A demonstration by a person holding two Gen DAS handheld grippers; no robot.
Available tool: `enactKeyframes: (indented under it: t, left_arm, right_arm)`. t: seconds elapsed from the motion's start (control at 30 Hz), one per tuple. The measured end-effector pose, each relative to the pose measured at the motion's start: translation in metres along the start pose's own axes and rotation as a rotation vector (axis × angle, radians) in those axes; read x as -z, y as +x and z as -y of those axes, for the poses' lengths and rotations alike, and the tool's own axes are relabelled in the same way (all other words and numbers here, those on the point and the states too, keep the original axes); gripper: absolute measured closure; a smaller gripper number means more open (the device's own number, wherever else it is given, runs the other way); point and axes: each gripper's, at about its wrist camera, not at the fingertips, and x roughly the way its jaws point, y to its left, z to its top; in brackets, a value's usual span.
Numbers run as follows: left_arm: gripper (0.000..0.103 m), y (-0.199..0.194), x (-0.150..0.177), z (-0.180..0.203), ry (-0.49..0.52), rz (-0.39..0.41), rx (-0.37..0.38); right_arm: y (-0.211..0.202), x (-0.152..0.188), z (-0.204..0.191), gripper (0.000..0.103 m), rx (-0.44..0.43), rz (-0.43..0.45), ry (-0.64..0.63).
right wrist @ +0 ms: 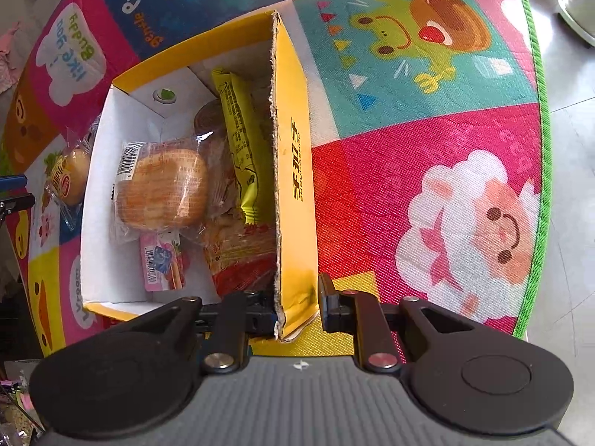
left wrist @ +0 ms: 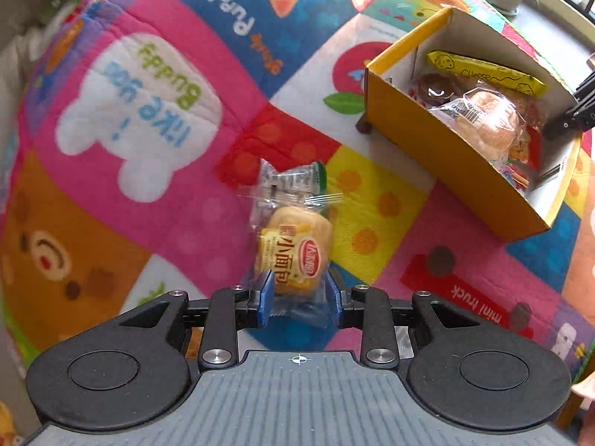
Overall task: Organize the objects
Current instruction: 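Move the left gripper to the bagged round bun and grasp it, then lift the bun and carry it toward the box with the left gripper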
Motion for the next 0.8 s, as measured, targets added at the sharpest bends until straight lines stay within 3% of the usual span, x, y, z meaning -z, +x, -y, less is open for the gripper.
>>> enactKeyframes:
  t: [0.13,0.2,0.27,0.37,0.43,0.5,0.6,0.63,0.73,0.8]
  left_arm:
    - [0.069,0.024,-0.008,-0.011,-0.045,-0.010,0.015]
    - [0.065,0.036,-0.012,-0.015,-0.050,-0.014,0.036]
    - [0.035,0.042,-0.015,-0.014,-0.017,-0.018,0.037]
    - [0.005,0.052,-0.014,-0.011,0.049,-0.027,0.060]
    - [0.003,0.058,-0.015,-0.007,0.082,-0.030,0.031]
    - [0.003,0.063,-0.017,-0.012,0.057,-0.024,-0.010]
    - [0.006,0.067,-0.018,-0.034,-0.075,-0.031,-0.003]
    - [0.014,0.066,-0.017,-0.041,-0.116,-0.026,0.013]
    - [0.061,0.056,-0.014,-0.054,-0.175,-0.014,-0.027]
    - [0.062,0.047,-0.008,-0.061,-0.233,-0.033,0.015]
  right_arm:
    - [0.007,0.001,-0.004,0.086,0.041,0.003,0.012]
    - [0.008,0.002,-0.005,0.086,0.050,0.009,0.027]
    - [0.009,0.003,-0.007,0.086,0.055,0.017,0.043]
    - [0.008,0.008,-0.012,0.085,0.066,0.030,0.058]
    - [0.007,0.008,-0.013,0.085,0.074,0.035,0.063]
    - [0.006,0.008,-0.013,0.085,0.076,0.040,0.068]
    - [-0.001,0.010,-0.016,0.085,0.079,0.050,0.063]
    - [-0.003,0.011,-0.016,0.085,0.079,0.053,0.060]
    - [-0.007,0.010,-0.013,0.085,0.075,0.050,0.061]
    - [-0.007,0.010,-0.011,0.085,0.074,0.042,0.057]
